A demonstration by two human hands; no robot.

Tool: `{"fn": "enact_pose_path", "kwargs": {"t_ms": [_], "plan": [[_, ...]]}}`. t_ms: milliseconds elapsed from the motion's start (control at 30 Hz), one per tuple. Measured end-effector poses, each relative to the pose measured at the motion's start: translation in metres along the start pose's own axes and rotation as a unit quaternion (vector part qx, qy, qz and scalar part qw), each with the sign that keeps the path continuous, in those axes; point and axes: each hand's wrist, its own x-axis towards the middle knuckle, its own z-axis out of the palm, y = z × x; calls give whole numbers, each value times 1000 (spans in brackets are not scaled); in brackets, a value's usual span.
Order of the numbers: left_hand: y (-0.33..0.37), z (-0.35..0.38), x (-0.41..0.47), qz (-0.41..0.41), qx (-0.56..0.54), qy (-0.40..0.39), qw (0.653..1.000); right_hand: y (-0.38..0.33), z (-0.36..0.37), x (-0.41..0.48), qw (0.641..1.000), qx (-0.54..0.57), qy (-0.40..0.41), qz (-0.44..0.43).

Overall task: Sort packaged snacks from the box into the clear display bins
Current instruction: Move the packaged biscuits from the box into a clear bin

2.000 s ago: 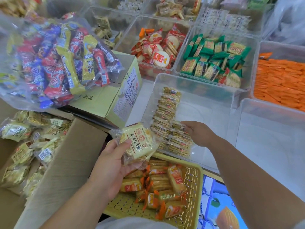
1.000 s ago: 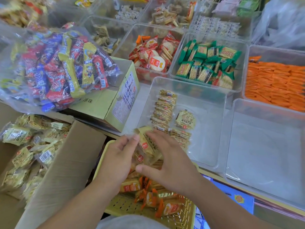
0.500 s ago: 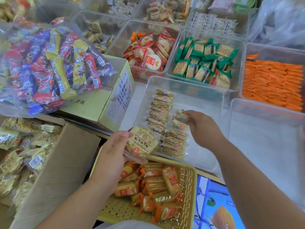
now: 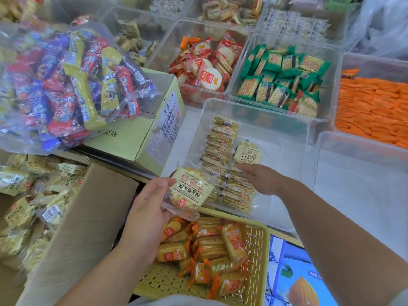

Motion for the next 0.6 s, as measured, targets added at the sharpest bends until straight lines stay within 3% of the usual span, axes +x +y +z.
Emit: {"fn": "enact_pose_path", "kwargs": {"t_ms": [100,233,333,400,500,600], "plan": [[1,1,-2,0,2,-5,1000,1,1,-5,1000,8,5,-15],[5,3,-5,-4,7,-16,1000,-3,-8,-23,991,60,120,-27],[10,6,-6,-8,3,-20,1000,-12,-10,-49,950,165,260,-47],[13,9,-5,-7,16,-23,1000,-25,-5,-70,917,240,313,-65],[16,22,-5,-4,48,-44,998,-52,13,-105,916,255,268,-155],[16,43,-2,-10,61,-87,994,-74,37,-120,935,100,237,-243]]}}
